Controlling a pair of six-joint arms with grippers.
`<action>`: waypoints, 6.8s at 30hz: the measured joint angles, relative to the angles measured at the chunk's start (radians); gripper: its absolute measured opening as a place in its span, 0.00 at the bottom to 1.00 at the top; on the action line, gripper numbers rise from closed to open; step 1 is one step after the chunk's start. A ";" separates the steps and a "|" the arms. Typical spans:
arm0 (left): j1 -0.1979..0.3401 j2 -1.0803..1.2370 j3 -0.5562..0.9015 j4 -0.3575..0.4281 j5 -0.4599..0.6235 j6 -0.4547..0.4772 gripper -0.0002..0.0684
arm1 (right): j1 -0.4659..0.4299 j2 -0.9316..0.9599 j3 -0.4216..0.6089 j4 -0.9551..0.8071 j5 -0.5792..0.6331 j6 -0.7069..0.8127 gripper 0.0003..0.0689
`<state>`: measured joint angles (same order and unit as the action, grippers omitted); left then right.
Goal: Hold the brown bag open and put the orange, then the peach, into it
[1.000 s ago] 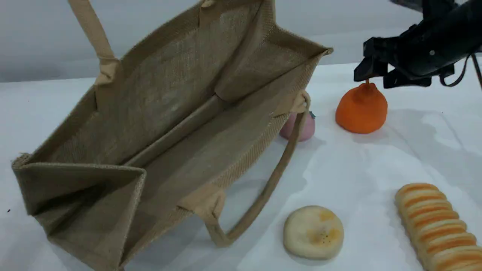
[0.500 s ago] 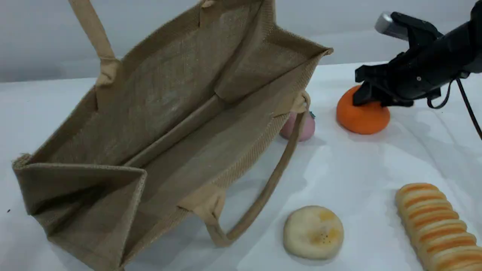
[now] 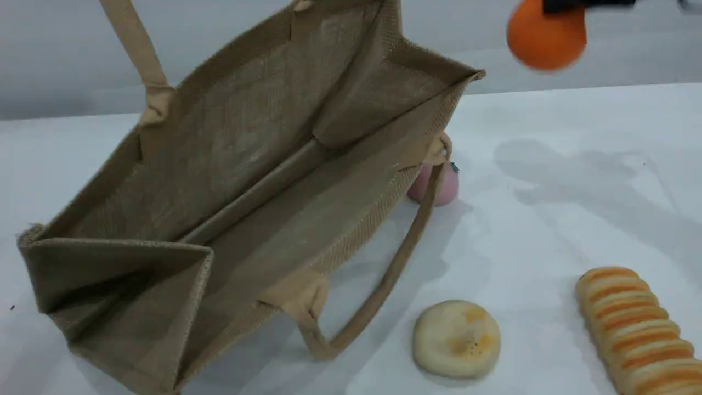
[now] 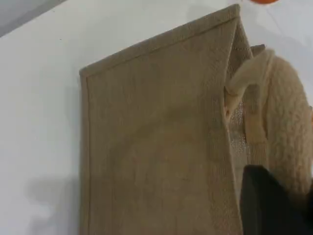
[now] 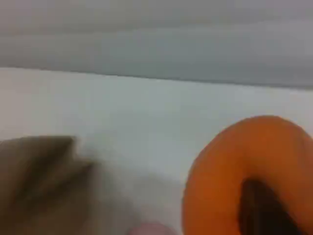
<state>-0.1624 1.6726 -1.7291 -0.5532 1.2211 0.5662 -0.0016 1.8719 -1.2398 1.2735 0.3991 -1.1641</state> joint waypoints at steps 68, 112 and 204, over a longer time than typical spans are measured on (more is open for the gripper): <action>0.000 0.000 0.000 0.003 0.000 0.005 0.12 | 0.594 0.045 0.006 0.210 0.056 -0.055 0.66; 0.003 -0.091 0.000 0.079 0.001 -0.002 0.12 | 0.192 0.204 0.005 0.114 -0.105 -0.027 0.66; 0.002 -0.091 0.000 0.060 0.000 -0.015 0.12 | 0.203 -0.487 0.316 -0.317 0.281 0.475 0.04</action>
<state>-0.1603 1.5813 -1.7291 -0.4937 1.2211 0.5510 0.2014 1.3850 -0.9242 0.9567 0.6805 -0.6889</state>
